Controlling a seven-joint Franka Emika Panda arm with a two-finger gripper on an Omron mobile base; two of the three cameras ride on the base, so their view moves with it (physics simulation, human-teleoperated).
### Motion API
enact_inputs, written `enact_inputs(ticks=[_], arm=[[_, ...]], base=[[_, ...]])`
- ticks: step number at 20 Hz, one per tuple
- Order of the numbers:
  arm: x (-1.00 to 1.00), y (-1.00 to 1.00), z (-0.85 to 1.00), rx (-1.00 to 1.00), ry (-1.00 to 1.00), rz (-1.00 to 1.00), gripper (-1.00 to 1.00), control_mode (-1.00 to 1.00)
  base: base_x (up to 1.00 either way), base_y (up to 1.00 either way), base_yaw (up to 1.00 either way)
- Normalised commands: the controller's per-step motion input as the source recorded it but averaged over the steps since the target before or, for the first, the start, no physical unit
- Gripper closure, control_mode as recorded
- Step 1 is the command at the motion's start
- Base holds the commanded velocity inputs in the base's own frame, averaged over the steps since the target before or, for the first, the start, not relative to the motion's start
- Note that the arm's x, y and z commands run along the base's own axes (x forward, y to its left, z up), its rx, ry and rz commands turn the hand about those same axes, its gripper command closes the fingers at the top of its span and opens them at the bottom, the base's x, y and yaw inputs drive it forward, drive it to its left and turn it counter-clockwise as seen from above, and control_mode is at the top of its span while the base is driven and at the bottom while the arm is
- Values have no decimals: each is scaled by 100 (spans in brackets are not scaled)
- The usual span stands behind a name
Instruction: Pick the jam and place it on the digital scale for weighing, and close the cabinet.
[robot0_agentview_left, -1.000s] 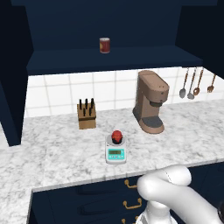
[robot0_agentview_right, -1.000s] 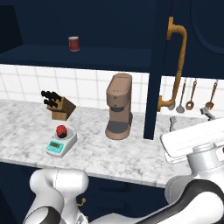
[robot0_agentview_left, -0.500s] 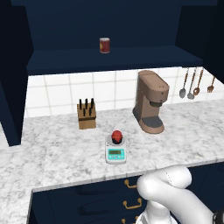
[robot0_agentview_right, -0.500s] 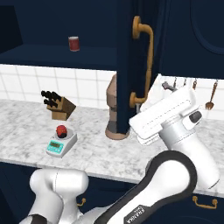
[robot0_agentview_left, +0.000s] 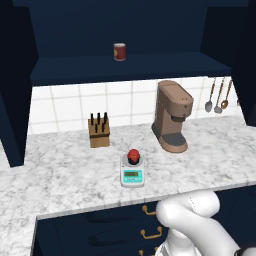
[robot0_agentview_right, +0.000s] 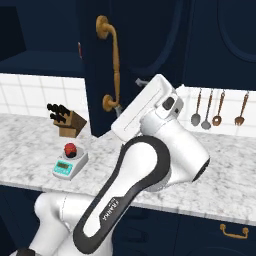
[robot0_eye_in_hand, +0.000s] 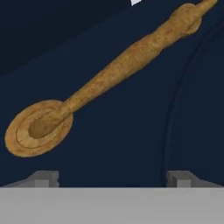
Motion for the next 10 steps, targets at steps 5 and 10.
enact_inputs(ticks=[5,10], arm=[[89,100,0,-20,2,-4,-100,-100],[100,98,-3,-19,0,-3,-100,-100]], base=[[0,0,0],[0,0,0]])
